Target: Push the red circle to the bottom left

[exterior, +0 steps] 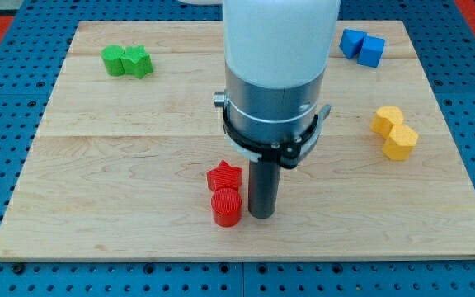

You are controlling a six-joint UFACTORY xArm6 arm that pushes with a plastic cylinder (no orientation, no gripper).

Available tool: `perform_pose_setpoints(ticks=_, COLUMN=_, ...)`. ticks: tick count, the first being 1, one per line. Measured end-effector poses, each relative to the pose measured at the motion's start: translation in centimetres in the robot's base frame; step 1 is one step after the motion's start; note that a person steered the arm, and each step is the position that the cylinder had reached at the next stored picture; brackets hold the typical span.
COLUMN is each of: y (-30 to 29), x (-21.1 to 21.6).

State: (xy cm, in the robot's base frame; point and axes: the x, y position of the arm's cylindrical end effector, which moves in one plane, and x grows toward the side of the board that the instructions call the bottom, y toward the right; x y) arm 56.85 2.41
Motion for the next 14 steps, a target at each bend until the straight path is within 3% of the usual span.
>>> perform_pose_setpoints(ticks=3, y=-0.1, x=-1.3)
perform_pose_setpoints(ticks=7, y=-4.5, x=-1.7)
perform_pose_setpoints(ticks=8, y=-1.9, x=0.7)
perform_pose_setpoints(ticks=11, y=-2.1, x=1.0)
perform_pose_setpoints(ticks=14, y=-6.6, x=0.1)
